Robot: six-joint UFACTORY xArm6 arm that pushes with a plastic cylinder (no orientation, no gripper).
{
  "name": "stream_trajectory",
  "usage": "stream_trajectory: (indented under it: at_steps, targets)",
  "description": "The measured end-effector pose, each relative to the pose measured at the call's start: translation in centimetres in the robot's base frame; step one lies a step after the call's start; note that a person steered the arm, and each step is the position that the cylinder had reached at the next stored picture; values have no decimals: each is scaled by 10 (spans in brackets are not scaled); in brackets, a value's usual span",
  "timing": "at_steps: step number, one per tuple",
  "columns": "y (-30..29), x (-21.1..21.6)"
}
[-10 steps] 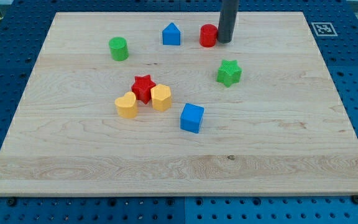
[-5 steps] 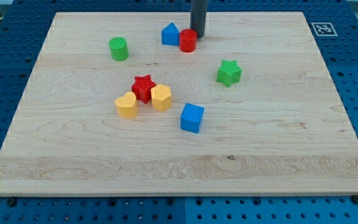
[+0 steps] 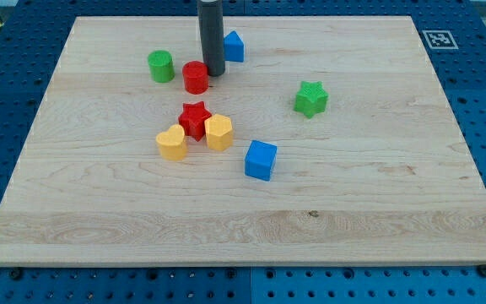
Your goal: Slide the red circle into the red star
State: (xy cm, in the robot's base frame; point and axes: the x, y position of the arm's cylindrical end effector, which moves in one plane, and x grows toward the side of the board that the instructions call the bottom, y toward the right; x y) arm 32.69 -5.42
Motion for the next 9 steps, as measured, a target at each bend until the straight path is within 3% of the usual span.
stream_trajectory:
  at_steps: [4,9]
  targets:
    - [-67,3]
    - [-52,68]
